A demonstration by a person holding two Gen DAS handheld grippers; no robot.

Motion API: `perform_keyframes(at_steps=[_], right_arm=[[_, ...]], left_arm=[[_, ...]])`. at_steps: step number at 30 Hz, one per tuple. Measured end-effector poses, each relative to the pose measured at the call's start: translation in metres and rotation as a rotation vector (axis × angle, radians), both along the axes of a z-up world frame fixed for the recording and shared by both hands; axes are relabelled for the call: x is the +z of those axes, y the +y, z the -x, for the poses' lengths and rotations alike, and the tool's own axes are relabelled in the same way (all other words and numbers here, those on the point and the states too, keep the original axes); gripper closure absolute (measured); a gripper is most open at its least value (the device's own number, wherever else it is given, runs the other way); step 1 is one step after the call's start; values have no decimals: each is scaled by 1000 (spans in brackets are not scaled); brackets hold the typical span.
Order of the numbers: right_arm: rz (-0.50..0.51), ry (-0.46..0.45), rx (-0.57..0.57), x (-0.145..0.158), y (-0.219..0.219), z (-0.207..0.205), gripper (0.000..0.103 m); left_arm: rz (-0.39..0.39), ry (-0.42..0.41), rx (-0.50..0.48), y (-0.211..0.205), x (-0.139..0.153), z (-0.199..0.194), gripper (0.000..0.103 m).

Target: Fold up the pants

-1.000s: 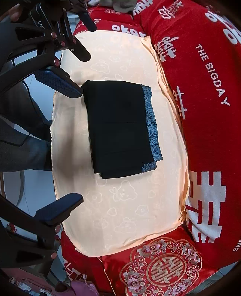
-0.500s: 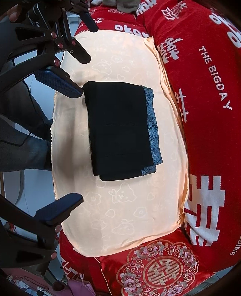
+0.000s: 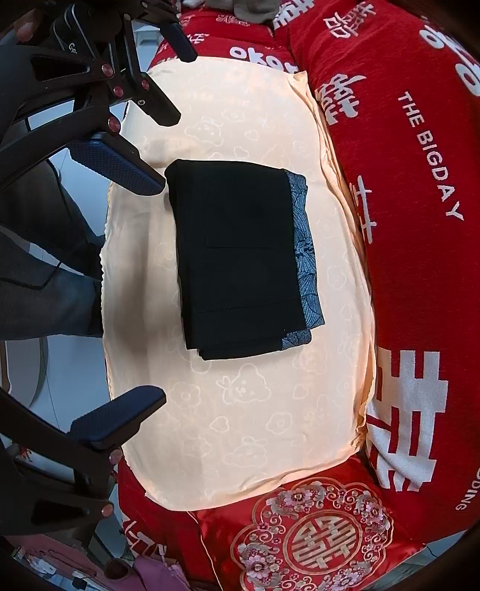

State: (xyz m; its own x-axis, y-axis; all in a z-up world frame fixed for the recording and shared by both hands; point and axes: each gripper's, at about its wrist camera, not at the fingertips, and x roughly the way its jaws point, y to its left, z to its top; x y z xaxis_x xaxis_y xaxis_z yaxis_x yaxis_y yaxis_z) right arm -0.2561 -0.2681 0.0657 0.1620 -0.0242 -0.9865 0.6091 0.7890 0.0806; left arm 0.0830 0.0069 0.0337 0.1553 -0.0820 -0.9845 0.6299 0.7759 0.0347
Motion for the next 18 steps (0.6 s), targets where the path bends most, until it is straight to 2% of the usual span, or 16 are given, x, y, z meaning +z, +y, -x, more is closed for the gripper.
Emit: perform_keyframes(at_steps=[18], right_arm=[[6, 14, 18, -3, 3, -5, 0]], left_arm=[[6, 15, -36, 0, -3, -3, 1]])
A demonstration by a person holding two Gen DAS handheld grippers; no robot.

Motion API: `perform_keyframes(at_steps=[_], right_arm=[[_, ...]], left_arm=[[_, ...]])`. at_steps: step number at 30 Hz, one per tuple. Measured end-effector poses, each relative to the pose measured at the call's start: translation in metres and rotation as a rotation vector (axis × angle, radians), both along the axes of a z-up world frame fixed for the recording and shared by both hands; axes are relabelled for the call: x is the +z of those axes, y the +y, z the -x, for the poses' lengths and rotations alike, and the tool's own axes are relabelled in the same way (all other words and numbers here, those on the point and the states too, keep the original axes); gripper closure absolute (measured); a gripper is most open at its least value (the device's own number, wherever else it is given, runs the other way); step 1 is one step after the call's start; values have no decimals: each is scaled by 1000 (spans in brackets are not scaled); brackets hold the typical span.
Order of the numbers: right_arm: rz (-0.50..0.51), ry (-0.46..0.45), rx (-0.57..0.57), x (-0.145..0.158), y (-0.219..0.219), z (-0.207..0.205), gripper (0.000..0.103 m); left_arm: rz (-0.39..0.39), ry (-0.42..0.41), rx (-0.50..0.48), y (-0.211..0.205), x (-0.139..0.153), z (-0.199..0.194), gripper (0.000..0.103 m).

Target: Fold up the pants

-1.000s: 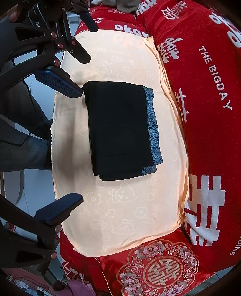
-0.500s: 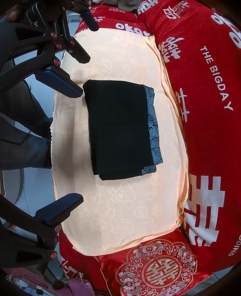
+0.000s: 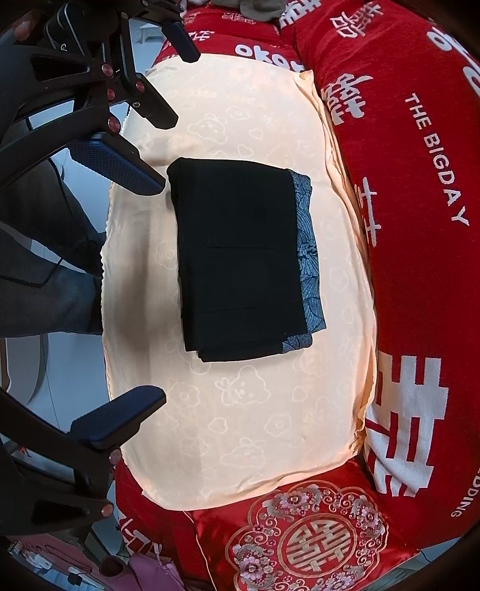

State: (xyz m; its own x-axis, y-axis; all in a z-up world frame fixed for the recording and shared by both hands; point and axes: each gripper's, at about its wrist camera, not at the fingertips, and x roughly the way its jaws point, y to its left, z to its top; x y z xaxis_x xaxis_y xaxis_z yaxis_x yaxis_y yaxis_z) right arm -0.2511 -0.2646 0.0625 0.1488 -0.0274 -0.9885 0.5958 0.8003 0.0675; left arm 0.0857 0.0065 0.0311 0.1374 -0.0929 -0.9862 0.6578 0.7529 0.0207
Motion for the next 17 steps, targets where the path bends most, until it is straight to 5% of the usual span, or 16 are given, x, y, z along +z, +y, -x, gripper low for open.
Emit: perform_keyframes(at_steps=[17], right_arm=[[-7, 2, 2, -5, -2, -1, 0]], left_arm=[[5, 5, -21, 0, -2, -1, 1]])
